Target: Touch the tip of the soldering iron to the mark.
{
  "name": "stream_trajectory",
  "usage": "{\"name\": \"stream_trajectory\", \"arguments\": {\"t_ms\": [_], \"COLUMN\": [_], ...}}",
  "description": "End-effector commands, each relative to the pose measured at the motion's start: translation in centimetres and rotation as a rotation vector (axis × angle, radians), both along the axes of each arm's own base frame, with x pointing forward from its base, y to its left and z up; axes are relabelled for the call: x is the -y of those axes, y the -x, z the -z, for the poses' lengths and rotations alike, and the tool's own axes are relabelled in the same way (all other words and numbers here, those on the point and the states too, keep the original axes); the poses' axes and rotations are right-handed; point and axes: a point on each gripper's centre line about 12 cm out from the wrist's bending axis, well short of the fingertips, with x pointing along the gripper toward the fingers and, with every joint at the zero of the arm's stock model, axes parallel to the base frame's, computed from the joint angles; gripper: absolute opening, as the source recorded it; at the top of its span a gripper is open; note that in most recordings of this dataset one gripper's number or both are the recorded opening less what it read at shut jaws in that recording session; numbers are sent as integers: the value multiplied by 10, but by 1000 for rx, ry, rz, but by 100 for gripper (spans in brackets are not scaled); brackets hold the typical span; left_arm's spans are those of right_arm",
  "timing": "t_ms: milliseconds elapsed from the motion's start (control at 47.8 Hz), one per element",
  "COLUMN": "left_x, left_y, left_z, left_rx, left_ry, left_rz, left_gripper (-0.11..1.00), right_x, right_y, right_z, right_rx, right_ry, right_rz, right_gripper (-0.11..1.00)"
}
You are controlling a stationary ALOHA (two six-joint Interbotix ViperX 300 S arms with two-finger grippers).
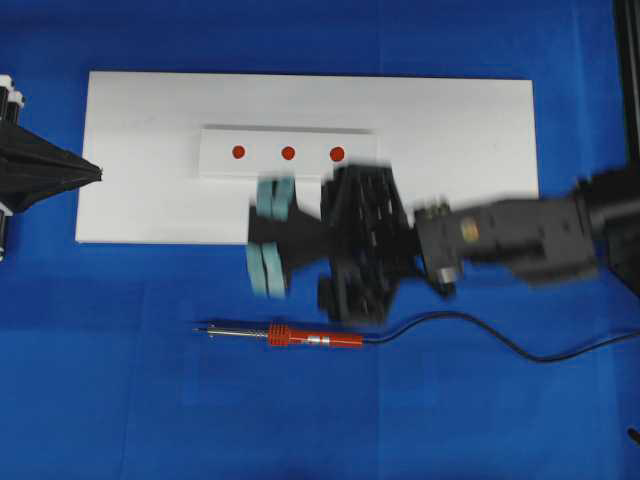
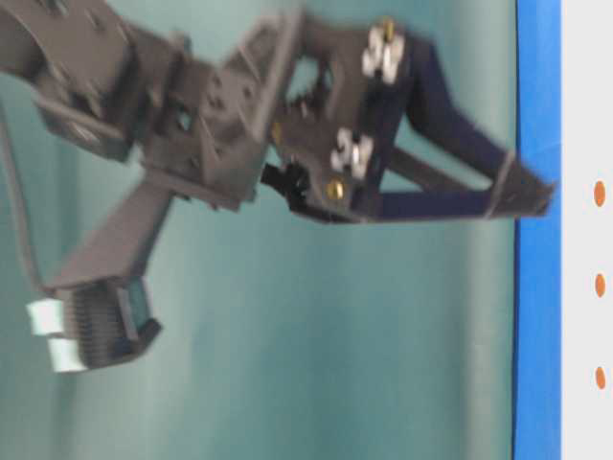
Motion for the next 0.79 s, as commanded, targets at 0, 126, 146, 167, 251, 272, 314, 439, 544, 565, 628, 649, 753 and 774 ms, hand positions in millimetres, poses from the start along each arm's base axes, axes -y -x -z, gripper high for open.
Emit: {"name": "stream_trajectory", "arguments": {"t_ms": [0, 126, 146, 167, 251, 272, 314, 439, 544, 565, 628, 649, 753, 774], "left_x": [0, 0, 0, 0, 0, 0, 0, 0, 0, 0, 1, 0, 0, 1], "left_y": [-1, -1, -1, -1, -1, -1, -1, -1, -1, -1, -1, -1, -1, -1], "left_z": [-4, -3, -3, -3, -3, -3, -3, -3, -3, -3, -3, -3, -3, -3], "left_rx": [11, 5, 5, 5, 5, 5, 5, 5, 5, 5, 5, 6, 6, 6], "left_ry": [0, 2, 2, 2, 2, 2, 0, 0, 0, 2, 0, 2, 0, 0], "left_rz": [2, 2, 2, 2, 2, 2, 2, 2, 2, 2, 3, 2, 2, 3], "left_gripper": [0, 0, 0, 0, 0, 0, 0, 0, 0, 0, 0, 0, 0, 0], "right_x": [27, 46, 48, 50, 52, 53, 53, 53, 53, 53, 53, 53, 52, 52], "right_y": [-2, -5, -5, -5, -5, -4, -2, 10, 28, 33, 48, 52, 78, 86], "right_z": [-24, -27, -27, -28, -29, -30, -31, -40, -50, -52, -58, -60, -66, -69], "right_rx": [67, 95, 99, 103, 110, 112, 113, 130, 158, 166, 195, 207, 264, 285], "right_ry": [11, 21, 21, 22, 24, 24, 26, 25, 26, 26, 22, 22, 16, 14], "right_rz": [24, 23, 22, 22, 19, 21, 20, 19, 19, 18, 18, 15, 7, 3], "right_gripper": [87, 87, 87, 87, 87, 87, 87, 87, 87, 87, 87, 87, 87, 87]}}
